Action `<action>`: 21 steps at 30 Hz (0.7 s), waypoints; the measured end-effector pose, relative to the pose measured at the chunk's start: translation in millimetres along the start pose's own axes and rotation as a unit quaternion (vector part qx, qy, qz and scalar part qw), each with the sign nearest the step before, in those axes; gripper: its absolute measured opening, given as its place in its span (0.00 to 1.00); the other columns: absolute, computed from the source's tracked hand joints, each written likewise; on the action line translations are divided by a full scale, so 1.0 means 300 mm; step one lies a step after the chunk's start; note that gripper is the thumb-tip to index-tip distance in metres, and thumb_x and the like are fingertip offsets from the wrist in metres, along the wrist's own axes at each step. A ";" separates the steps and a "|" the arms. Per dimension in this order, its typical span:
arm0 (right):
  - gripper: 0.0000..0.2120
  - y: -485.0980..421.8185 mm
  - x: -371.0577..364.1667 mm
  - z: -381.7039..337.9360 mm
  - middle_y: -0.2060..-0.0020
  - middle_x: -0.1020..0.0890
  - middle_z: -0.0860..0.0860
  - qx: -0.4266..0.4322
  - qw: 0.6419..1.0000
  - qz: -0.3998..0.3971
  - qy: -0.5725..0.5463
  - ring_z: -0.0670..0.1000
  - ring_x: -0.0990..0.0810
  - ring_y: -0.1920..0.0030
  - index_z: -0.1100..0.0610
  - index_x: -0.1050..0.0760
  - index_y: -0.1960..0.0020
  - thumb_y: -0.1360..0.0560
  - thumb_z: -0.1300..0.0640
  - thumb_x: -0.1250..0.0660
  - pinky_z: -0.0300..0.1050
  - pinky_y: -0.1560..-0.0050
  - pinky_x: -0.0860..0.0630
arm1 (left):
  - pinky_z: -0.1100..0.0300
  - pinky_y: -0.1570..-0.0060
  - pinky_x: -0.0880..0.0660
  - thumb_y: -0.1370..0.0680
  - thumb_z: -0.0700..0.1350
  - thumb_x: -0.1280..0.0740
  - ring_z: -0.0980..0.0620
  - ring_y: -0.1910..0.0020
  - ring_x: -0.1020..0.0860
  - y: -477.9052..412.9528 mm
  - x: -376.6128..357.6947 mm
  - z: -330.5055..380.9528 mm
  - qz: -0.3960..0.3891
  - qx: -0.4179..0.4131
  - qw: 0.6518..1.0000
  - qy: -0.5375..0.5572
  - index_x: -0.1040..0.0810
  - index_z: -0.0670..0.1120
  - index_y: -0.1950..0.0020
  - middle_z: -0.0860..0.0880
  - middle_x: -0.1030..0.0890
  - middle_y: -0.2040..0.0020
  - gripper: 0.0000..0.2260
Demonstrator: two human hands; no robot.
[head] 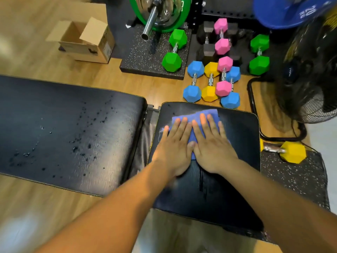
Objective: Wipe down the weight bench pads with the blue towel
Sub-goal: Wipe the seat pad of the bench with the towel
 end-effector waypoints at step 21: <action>0.30 0.252 -0.061 -0.207 0.24 0.46 0.61 -0.028 0.995 0.082 -0.050 0.61 0.50 0.24 0.58 0.44 0.24 0.23 0.48 0.51 0.64 0.28 0.47 | 0.39 0.29 0.45 0.19 0.52 0.50 0.49 0.23 0.46 0.300 -0.043 -0.021 0.073 -0.011 0.997 -0.001 0.39 0.42 0.24 0.45 0.41 0.23 0.25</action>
Point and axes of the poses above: each hand's wrist, its own y-axis away from the middle knuckle, its own x-axis out of the back of the hand, z = x × y, the point moved 5 cm from there along -y, towards the middle knuckle
